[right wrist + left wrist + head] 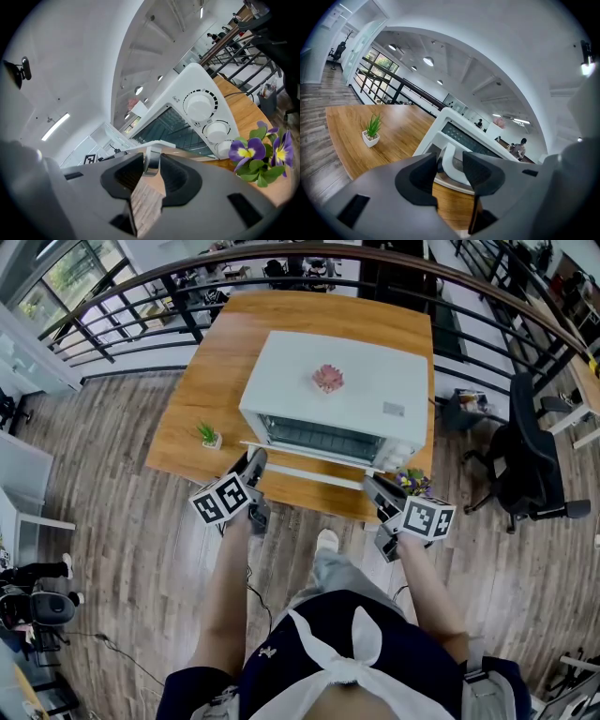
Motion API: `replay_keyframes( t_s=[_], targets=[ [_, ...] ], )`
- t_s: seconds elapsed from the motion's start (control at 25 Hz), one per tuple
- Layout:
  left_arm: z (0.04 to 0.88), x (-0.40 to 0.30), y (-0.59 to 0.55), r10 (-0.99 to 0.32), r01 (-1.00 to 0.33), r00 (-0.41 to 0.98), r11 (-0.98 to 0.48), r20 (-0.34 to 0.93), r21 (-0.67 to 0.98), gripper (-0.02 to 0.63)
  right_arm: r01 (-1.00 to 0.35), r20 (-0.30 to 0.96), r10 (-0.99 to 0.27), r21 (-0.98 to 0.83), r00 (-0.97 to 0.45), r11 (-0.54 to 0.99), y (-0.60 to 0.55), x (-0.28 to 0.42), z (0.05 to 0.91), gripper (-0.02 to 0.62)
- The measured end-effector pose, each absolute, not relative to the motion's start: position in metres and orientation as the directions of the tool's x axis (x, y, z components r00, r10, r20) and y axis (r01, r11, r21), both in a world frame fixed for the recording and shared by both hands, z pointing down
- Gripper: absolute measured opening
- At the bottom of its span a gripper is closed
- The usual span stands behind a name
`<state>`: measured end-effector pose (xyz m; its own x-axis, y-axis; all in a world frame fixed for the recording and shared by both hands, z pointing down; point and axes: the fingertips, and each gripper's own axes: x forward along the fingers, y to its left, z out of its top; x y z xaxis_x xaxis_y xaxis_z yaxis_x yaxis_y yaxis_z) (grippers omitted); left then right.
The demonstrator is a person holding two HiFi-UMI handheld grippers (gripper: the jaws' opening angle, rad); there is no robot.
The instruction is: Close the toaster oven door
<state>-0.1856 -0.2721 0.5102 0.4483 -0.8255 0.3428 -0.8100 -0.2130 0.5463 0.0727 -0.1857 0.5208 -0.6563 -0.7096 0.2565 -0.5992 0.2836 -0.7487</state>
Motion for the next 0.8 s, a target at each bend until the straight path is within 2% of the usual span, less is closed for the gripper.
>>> replay_keyframes(
  t_s=[0.28, 0.8],
  targets=[
    [0.5065, -0.1817, -0.2747, -0.826, -0.770, 0.475, -0.222, 0.304, 0.599, 0.183, -0.593, 0.249, -0.712, -0.753, -0.656, 0.283, -0.1890, 0.0724, 0.5175, 0.117],
    [0.5023, -0.1775, -0.2821, -0.814, -0.761, 0.497, -0.244, 0.300, 0.601, 0.184, -0.589, 0.234, -0.729, -0.760, -0.643, 0.276, -0.1957, 0.0762, 0.5141, 0.120]
  ],
)
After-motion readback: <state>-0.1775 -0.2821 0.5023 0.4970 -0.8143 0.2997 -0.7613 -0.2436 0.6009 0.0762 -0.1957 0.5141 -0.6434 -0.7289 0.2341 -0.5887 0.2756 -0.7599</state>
